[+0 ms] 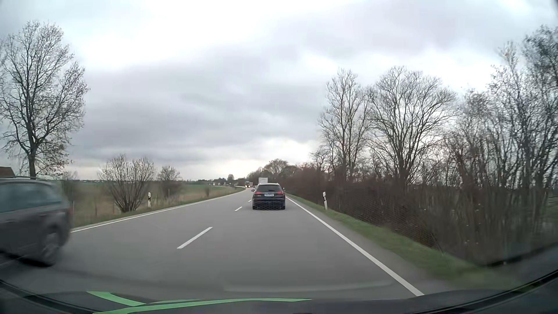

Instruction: Follow the waypoints while adhering to traffic rules and regulations

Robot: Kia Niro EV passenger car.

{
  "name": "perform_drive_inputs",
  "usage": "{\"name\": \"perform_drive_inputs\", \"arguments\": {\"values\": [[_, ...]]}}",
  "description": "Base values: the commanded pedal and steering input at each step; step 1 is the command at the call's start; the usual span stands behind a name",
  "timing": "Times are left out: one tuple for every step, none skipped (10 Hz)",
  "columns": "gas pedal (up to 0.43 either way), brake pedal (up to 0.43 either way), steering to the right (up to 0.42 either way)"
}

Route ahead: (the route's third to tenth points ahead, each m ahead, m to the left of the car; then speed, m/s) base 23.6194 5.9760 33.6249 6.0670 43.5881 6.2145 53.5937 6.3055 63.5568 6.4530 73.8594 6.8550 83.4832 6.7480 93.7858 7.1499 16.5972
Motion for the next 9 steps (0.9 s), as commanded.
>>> {"name": "perform_drive_inputs", "arguments": {"values": [[0.000, 0.000, 0.000], [0.000, 0.000, 0.000], [0.000, 0.000, 0.000], [0.000, 0.000, 0.000], [0.000, 0.000, 0.000], [0.000, 0.000, 0.000], [0.000, 0.000, 0.000], [0.000, 0.000, 0.000], [0.000, 0.000, 0.000]]}}
